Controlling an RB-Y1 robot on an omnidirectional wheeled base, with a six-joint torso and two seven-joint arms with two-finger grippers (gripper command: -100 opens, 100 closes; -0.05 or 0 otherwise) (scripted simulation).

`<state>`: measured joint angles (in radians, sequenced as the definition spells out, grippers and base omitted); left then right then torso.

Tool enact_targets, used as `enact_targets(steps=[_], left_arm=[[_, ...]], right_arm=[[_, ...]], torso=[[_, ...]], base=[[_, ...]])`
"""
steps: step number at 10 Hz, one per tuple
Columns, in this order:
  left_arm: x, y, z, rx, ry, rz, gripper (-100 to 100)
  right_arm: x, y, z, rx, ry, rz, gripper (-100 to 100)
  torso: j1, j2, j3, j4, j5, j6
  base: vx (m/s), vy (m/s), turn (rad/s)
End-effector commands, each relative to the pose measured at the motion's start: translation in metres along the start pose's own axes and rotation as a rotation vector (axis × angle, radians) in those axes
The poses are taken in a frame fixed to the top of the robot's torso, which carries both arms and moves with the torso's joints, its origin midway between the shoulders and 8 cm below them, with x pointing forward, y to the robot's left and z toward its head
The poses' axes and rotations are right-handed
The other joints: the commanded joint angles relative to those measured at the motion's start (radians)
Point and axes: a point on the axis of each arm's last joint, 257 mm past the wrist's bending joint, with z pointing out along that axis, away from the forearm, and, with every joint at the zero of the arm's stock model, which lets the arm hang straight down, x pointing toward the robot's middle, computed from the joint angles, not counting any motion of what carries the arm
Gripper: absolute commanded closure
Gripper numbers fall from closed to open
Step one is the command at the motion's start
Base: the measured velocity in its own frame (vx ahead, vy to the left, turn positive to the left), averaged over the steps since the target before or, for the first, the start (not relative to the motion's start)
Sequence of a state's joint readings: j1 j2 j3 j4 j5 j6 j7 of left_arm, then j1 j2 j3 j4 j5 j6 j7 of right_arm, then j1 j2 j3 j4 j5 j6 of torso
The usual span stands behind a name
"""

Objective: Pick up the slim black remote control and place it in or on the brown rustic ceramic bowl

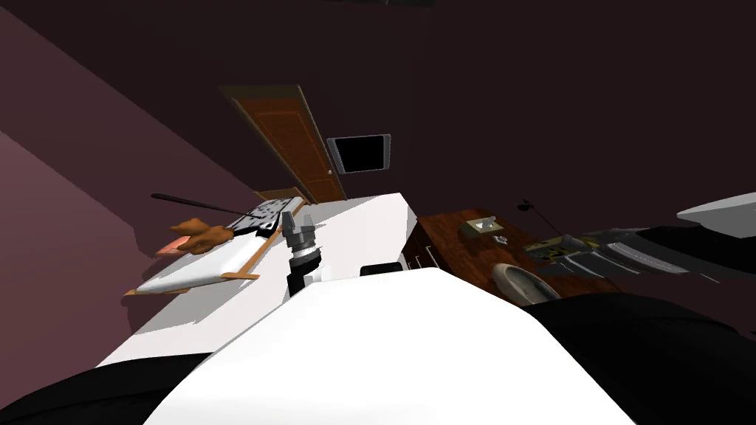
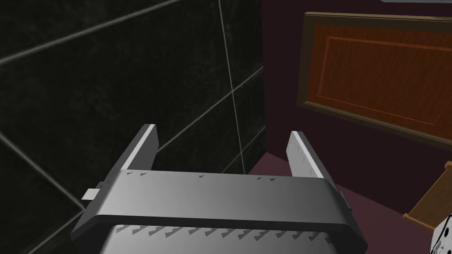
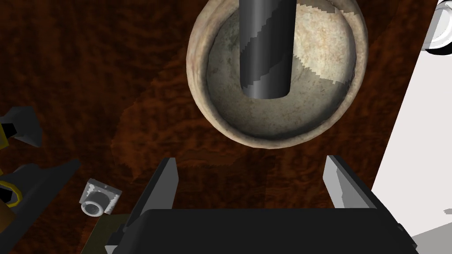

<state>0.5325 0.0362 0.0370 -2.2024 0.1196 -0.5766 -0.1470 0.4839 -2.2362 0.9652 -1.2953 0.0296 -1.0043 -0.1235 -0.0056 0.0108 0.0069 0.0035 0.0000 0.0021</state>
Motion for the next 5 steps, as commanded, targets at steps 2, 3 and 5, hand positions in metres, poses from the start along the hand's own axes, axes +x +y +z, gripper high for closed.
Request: enact_targets(steps=[2,3,5], left_arm=[[0.000,0.000,0.000,0.000,0.000,0.000,0],[0.000,0.000,0.000,-0.001,0.000,0.000,0],[0.000,0.000,0.000,0.000,0.000,0.000,0]], right_arm=[[0.023,-0.001,-0.001,0.001,0.012,0.080,-100],[0.019,0.004,-0.005,-0.002,-0.005,0.124,-100],[0.032,0.002,-0.006,0.002,-0.012,0.191,-100]], torso=[[0.000,-0.006,-0.003,-0.001,0.000,0.000],[0.000,-0.012,-0.007,-0.002,0.000,0.001],[-0.001,-0.004,-0.002,-0.001,0.000,0.000]], base=[[-0.074,-0.022,0.308],[-0.176,-0.044,0.366],[-0.184,-0.007,0.384]])
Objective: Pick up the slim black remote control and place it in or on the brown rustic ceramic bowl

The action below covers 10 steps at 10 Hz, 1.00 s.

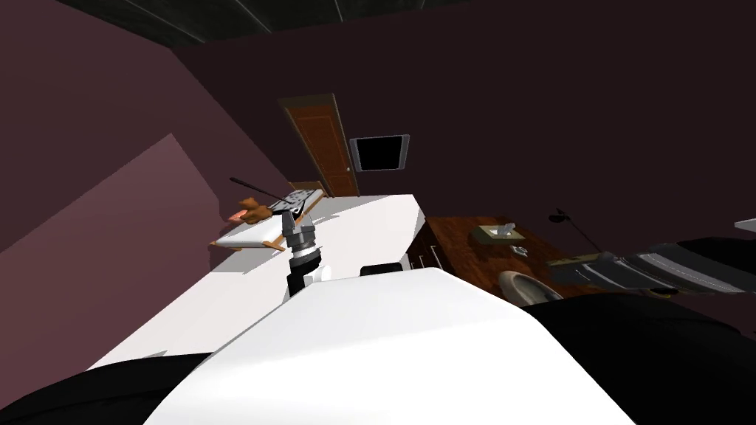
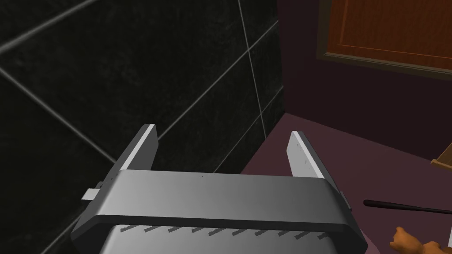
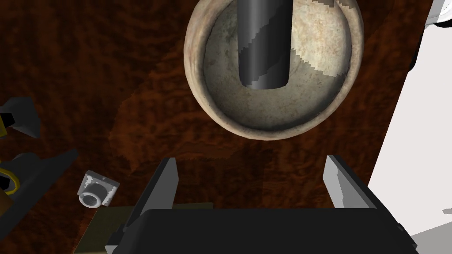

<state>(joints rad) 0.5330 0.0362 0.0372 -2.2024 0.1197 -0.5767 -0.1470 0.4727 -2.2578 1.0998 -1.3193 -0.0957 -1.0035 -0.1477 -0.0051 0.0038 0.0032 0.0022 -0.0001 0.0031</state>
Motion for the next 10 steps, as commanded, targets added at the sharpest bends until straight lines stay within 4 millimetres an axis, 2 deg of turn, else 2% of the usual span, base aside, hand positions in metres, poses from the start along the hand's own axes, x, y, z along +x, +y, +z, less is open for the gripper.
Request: enact_targets(steps=[1,2,3,5,6,7,9,10], left_arm=[[0.000,0.000,0.000,0.000,0.000,0.000,0],[0.000,0.000,0.000,0.000,0.000,0.000,0],[0.000,0.000,0.000,0.000,0.000,0.000,0],[0.000,0.000,0.000,0.000,0.000,0.000,0],[0.000,0.000,0.000,0.000,0.000,0.000,0],[0.000,0.000,0.000,0.000,0.000,0.000,0],[0.000,0.000,0.000,0.000,0.000,0.000,0],[0.000,0.000,0.000,0.000,0.000,0.000,0]], right_arm=[[0.016,-0.003,-0.002,0.007,0.014,0.044,-100],[0.013,0.002,-0.007,0.006,-0.004,0.093,-100],[0.021,-0.001,-0.009,0.012,-0.007,0.132,-100],[0.039,-0.005,-0.011,0.023,0.004,0.183,-100],[0.040,-0.003,-0.018,0.028,-0.015,0.248,-100],[0.046,-0.005,-0.019,0.034,-0.021,0.278,-100],[0.061,-0.009,-0.022,0.048,-0.013,0.324,-100],[0.059,-0.006,-0.029,0.053,-0.038,0.381,-100]], torso=[[0.000,0.000,0.000,0.000,0.000,0.000],[0.000,-0.005,-0.003,-0.001,0.000,0.001],[0.000,0.002,0.001,0.000,0.000,-0.001],[0.000,0.001,0.001,0.000,0.000,0.000],[-0.002,-0.005,-0.003,-0.001,0.000,0.001],[-0.001,0.000,-0.001,-0.001,0.000,-0.001],[0.000,0.001,0.001,0.000,0.000,0.000],[-0.003,-0.005,-0.002,-0.001,0.000,0.001]], base=[[-0.039,0.012,0.099],[-0.219,-0.001,0.275],[-0.286,0.017,0.434],[-0.080,0.004,0.293],[-0.171,0.014,0.339],[-0.258,0.043,0.389],[-0.088,0.021,0.286],[-0.187,0.053,0.357]])
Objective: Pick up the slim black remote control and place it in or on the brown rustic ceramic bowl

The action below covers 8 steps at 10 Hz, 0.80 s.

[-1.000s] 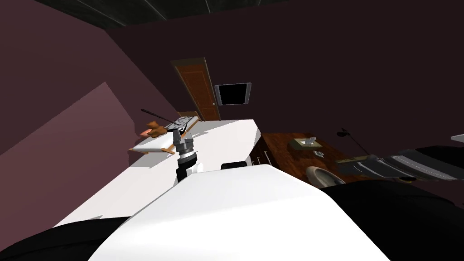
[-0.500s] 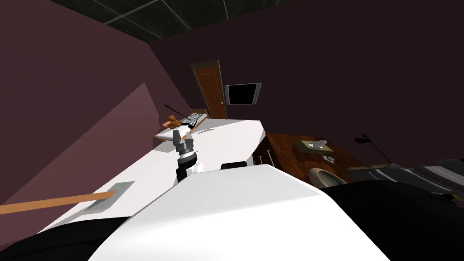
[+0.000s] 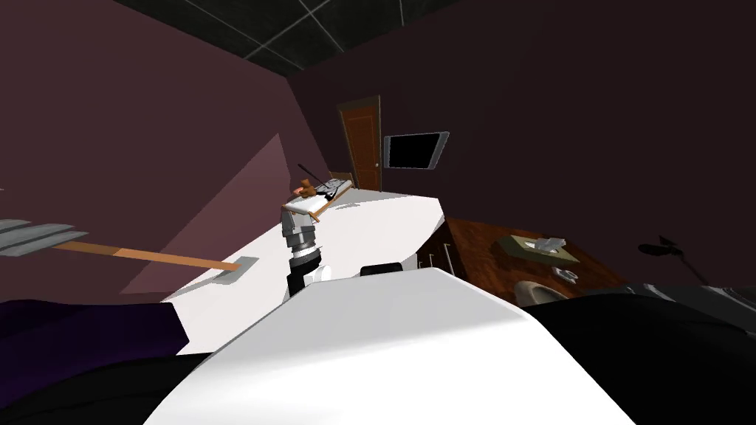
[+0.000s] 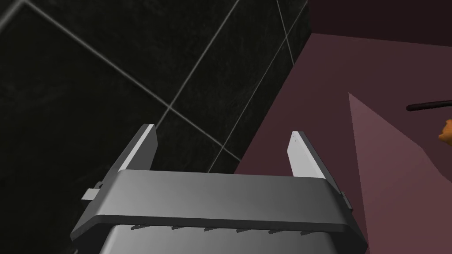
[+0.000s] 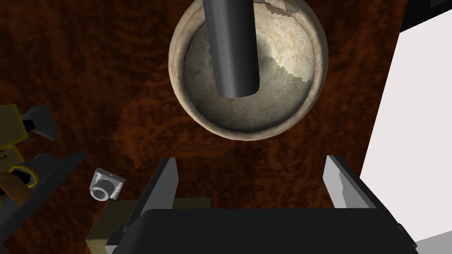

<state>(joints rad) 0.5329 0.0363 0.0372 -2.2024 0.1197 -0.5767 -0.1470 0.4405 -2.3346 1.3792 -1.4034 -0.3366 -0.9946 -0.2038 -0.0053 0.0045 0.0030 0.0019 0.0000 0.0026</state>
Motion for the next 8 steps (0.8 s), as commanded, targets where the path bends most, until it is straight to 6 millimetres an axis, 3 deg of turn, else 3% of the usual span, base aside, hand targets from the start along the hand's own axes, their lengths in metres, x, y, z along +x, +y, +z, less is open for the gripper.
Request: enact_targets(steps=[1,3,6,7,8], left_arm=[[0.000,0.000,0.000,0.000,0.000,0.000,0],[0.000,0.000,0.000,0.000,0.000,0.000,0],[0.000,0.000,0.000,0.000,0.000,0.000,0],[0.000,0.000,0.000,0.000,0.000,0.000,0],[0.000,0.000,0.000,-0.001,0.000,0.001,0]], right_arm=[[0.007,-0.005,-0.005,0.010,-0.018,0.064,-100],[0.022,-0.016,-0.010,0.032,-0.013,0.117,-100],[0.033,-0.025,-0.023,0.060,-0.057,0.247,-100],[0.042,-0.029,-0.026,0.071,-0.047,0.261,-100],[0.037,-0.027,-0.024,0.064,-0.050,0.247,-100]], torso=[[0.000,0.000,0.000,0.000,0.000,0.000],[0.000,0.000,0.001,0.001,0.000,0.001],[0.001,0.003,0.002,0.001,0.001,0.001],[-0.001,0.000,0.001,0.001,0.000,0.002],[-0.004,-0.004,-0.001,0.000,-0.001,0.003]], base=[[-0.255,0.089,0.453],[-0.079,0.021,0.243],[-0.173,0.078,0.380],[-0.042,0.019,0.111],[-0.009,0.002,-0.001]])
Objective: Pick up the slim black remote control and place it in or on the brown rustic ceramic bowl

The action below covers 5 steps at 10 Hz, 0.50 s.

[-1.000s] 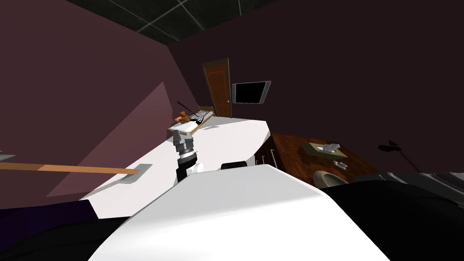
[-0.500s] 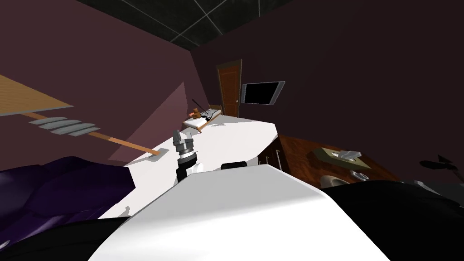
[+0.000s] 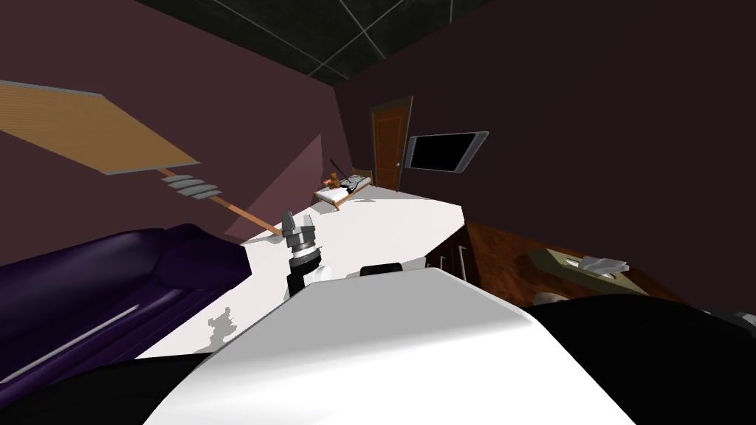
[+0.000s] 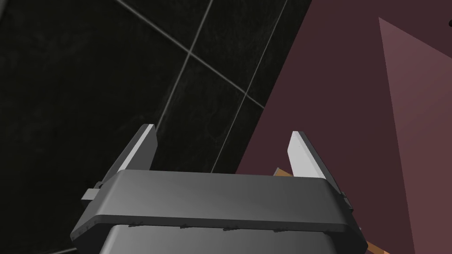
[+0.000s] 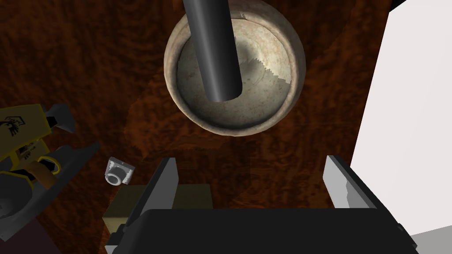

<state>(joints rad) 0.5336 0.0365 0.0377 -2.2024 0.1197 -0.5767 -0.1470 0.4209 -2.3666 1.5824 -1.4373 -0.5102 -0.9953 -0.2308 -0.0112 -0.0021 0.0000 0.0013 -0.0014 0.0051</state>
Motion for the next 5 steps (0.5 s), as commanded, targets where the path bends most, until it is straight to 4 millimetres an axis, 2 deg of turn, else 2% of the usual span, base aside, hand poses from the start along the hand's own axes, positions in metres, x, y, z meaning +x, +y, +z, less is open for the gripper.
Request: enact_targets(steps=[1,5], left_arm=[[0.0000,0.0000,0.0000,0.000,0.000,0.000,0],[0.0000,0.0000,0.0000,0.000,0.000,0.000,0]], right_arm=[[0.0000,0.0000,0.0000,0.000,0.000,0.000,0],[0.0000,0.0001,0.0000,0.000,0.000,0.000,0]], torso=[[0.000,0.000,0.000,0.000,0.000,0.000],[-0.001,-0.002,-0.002,-0.001,0.000,0.000]], base=[[0.000,0.000,0.000],[0.000,0.000,0.000]])
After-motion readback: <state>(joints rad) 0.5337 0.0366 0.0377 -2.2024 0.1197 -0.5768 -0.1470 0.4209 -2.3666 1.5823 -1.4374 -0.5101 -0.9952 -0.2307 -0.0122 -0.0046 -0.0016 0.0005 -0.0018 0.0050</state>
